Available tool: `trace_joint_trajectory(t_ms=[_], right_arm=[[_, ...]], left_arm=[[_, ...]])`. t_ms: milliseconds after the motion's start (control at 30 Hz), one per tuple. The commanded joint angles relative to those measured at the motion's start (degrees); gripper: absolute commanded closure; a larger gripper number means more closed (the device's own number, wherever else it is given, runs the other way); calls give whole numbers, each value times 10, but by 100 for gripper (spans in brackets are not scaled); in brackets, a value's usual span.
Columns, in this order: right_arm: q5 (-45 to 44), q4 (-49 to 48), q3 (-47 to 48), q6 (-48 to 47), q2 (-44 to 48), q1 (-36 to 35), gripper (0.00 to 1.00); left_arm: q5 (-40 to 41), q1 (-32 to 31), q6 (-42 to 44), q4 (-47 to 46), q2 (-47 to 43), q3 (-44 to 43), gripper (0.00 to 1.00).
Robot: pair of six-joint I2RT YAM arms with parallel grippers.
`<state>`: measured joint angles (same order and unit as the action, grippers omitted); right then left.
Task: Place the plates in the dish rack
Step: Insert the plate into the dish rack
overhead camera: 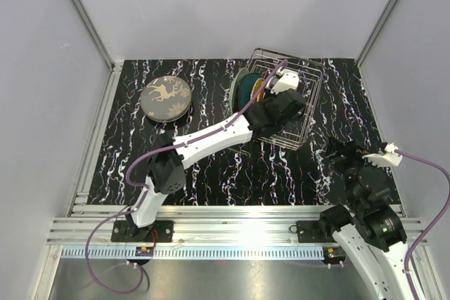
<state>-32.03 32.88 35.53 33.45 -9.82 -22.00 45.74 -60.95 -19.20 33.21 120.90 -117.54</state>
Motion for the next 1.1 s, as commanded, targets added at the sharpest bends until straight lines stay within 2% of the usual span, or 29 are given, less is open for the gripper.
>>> trace_joint_trajectory(t_ms=[0, 167, 333, 600, 800, 1067], right_arm=[[-3, -13, 0, 1, -6, -1, 23], [-3, -13, -1, 1, -5, -1, 23], [-2, -14, -1, 1, -5, -1, 23], [-2, -16, -2, 1, -5, -1, 23], [-3, -16, -2, 1, -6, -1, 22], [-2, -18, -2, 0, -10, -1, 23]], left_arm=[[77, 3, 10, -82, -34, -36, 100], [48, 13, -12, -54, 1, -87, 100], [-21, 45, -65, -32, 26, -103, 100], [-78, 63, -83, -30, 49, -103, 100], [-87, 59, -87, -28, 56, -84, 100], [-101, 57, -75, -60, 33, -24, 78]])
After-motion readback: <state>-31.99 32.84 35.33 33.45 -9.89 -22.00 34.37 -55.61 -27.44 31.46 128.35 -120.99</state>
